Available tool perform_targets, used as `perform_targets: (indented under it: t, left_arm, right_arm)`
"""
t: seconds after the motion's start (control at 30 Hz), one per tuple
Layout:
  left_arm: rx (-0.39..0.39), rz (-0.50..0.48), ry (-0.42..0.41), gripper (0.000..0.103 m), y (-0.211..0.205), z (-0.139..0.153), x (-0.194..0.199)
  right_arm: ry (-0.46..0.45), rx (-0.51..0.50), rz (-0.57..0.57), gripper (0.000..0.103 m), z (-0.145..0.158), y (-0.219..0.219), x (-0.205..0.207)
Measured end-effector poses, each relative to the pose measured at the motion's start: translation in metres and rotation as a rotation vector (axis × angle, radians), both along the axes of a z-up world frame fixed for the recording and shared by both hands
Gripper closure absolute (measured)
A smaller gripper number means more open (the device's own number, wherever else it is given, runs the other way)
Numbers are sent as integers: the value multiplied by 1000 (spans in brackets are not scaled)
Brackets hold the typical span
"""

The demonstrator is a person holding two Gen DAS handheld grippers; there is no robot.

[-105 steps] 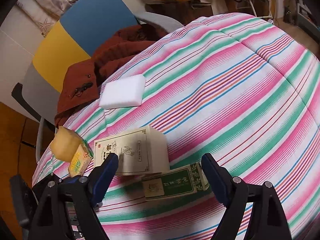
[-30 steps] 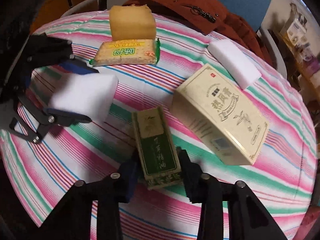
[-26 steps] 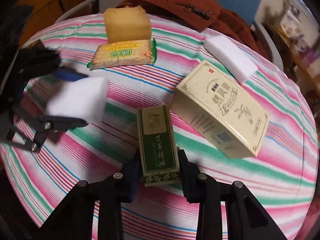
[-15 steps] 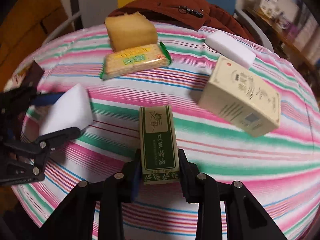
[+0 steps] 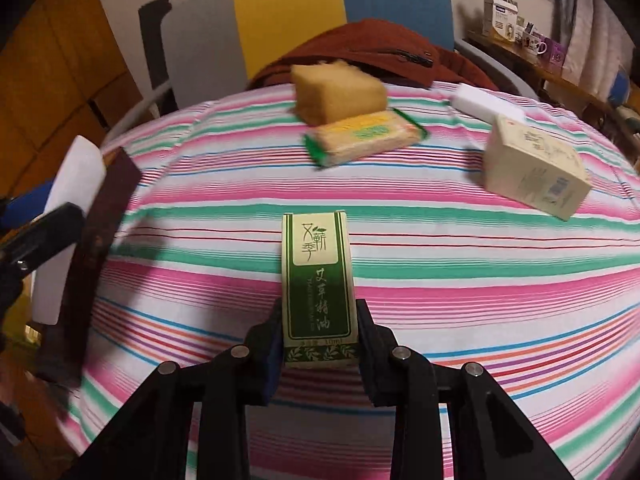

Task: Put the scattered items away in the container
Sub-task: 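Carry the white sponge and green box over the gold tray with both tools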

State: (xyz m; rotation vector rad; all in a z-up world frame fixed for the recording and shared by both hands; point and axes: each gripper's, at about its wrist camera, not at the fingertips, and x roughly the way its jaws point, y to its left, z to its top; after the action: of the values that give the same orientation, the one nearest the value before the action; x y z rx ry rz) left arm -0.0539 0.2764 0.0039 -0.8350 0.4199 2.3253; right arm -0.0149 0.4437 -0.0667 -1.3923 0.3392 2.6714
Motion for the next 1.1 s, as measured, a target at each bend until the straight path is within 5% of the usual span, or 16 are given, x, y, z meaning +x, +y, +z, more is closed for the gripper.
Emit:
perform_targets:
  t: [0.63,1.1]
  left_arm:
    - [36,306,119,44,-160,15,3]
    - [34,412,98,43,-213,-9,-14]
  right_arm:
    - [184,-112,238,71,49,-145,-32]
    - [190,-87,386,71,68,-220,-76]
